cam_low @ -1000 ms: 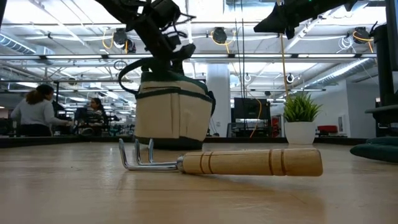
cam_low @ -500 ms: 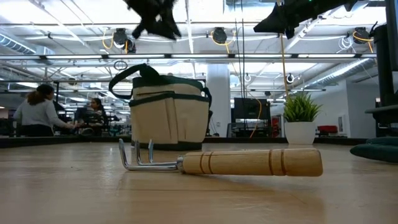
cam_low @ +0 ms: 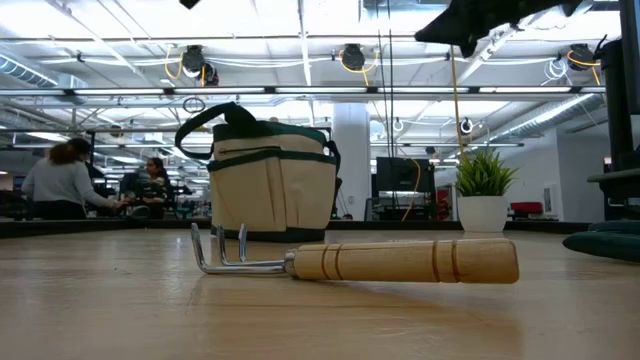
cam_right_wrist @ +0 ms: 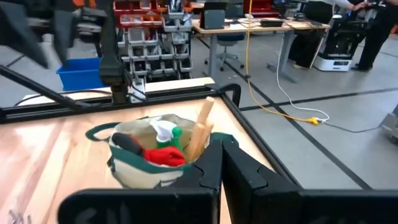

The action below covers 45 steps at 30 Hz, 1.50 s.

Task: Pick & Place Garden tools in Gardening bag
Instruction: Put the hand rake into the gardening bag

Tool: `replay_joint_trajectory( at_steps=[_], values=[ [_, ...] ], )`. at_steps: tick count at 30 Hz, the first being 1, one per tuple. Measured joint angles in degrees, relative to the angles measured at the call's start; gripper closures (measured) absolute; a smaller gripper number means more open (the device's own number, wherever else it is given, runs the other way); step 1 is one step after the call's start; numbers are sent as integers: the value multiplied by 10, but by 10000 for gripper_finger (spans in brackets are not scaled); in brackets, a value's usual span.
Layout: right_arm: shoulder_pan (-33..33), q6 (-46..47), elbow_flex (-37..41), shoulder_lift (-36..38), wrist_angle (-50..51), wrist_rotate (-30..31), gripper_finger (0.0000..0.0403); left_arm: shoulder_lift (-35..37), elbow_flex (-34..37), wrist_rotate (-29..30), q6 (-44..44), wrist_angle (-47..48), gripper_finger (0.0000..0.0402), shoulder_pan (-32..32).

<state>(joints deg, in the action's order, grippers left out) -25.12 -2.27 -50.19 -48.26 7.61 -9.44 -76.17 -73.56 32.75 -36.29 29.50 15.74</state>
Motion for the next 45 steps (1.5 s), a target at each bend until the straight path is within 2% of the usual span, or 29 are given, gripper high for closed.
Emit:
replay_joint_trajectory(
  at_steps=[4, 7, 12, 17, 22, 26, 35, 39, 45],
  values=[
    [0, 1, 0, 34, 43, -3, 403, -36, -1, 20, -56, -17, 309, 52],
    [0, 4, 0, 59, 62, -32, 403, -73, 0, 20, -94, -49, 309, 76],
    [6, 16, 0, 94, 89, -44, 403, -130, 0, 18, -107, -120, 309, 103],
    [14, 16, 0, 121, 116, -44, 403, -189, -49, -5, -66, -123, 309, 114],
    [17, 37, 8, 149, 106, -44, 403, -259, -150, -36, 0, -32, 309, 118],
    [17, 63, 43, 186, 105, -56, 403, -301, -202, -70, 21, 23, 309, 123],
    [17, 129, 134, 281, 89, -74, 403, -377, -271, -114, 107, 25, 309, 142],
    [17, 143, 151, 304, 87, -74, 403, -418, -296, -139, 146, 25, 309, 148],
    [17, 150, 160, 317, 84, -74, 403, -454, -301, -165, 154, 26, 309, 156]
  ],
)
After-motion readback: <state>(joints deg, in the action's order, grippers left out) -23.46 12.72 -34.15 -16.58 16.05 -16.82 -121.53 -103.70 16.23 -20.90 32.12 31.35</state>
